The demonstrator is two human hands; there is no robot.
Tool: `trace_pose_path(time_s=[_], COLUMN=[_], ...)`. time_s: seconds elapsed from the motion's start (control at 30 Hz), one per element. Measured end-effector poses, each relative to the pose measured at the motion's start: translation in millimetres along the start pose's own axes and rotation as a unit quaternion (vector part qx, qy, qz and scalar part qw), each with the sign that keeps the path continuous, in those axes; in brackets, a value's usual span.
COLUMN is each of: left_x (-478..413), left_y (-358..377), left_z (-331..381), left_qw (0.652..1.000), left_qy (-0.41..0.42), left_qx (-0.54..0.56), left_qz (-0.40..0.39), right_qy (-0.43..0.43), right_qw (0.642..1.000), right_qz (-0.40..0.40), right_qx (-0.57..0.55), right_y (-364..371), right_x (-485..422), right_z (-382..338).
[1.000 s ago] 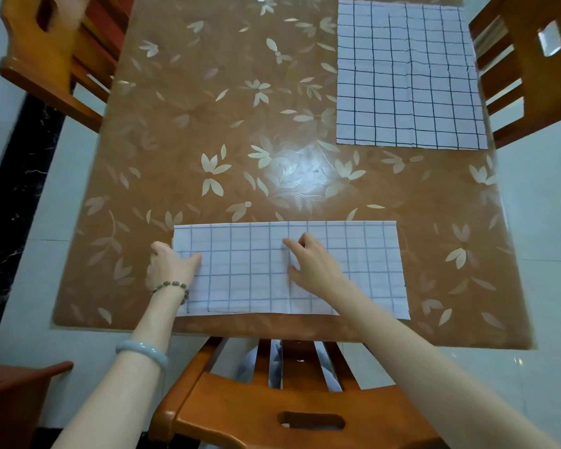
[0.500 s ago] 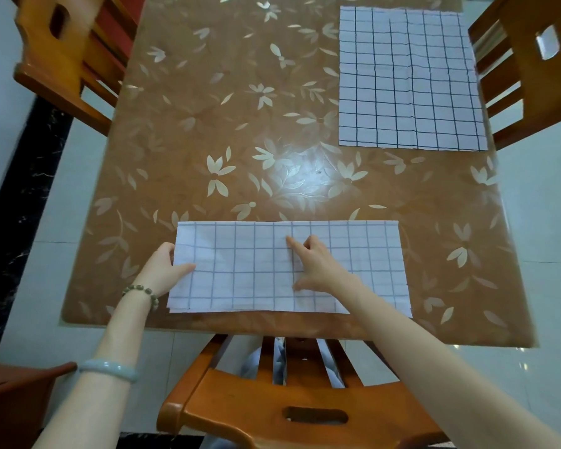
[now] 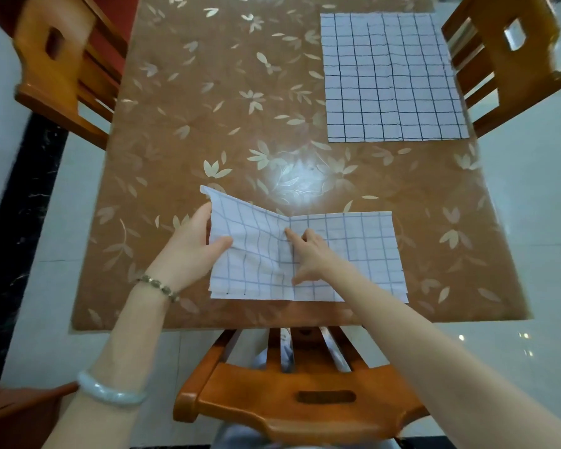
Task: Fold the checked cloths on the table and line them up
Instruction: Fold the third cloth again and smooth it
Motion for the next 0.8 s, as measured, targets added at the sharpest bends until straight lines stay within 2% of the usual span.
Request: trace_pose_path(time_s=[0.17, 0.23, 0.3, 0.43, 0.53, 0.7, 0.73, 0.8], left_x=[0, -5, -11, -20, -26, -45, -50, -60], left_y=[17, 24, 35, 63, 95, 170, 185, 208], left_z=[45, 60, 74, 112, 140, 168, 170, 172], left_qw=[1.0, 1.0, 1.0, 0.999, 0.997, 0.992, 0.991, 0.987], left_qy=[0.007, 0.007, 0.002, 0.012, 0.036, 0.04, 0.032, 0.009], left_qx=[-0.015, -0.009, -0.009, -0.037, -0.067, -0.117, -0.13, -0.157], left_qz=[0.001, 0.01, 0.014, 0.012, -0.003, -0.027, -0.024, -0.018], right_qy=[-0.003, -0.016, -0.022, 0.025, 0.05, 0.074, 0.084, 0.107], right_qw=[0.999, 0.998, 0.981, 0.89, 0.84, 0.694, 0.676, 0.668], right_qz=[-0.025, -0.035, -0.02, 0.1, 0.125, 0.172, 0.176, 0.167], right_qx=[0.02, -0.05, -0.192, -0.445, -0.526, -0.695, -0.71, -0.717], right_y=[1, -6, -15, -41, -60, -91, -95, -101], right_x=[-4, -5, -2, 23, 44, 79, 83, 88], right_z=[3, 5, 13, 51, 83, 121, 127, 136])
Point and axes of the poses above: each hand's wrist, its own x-axis away from the middle knuckle, its own y-axis out of the palm, z = x × y, the point moved 3 cm from there along -x, towards the middle knuckle, and after that the axes turned 13 degrees about -x, right-handed, at the moved point
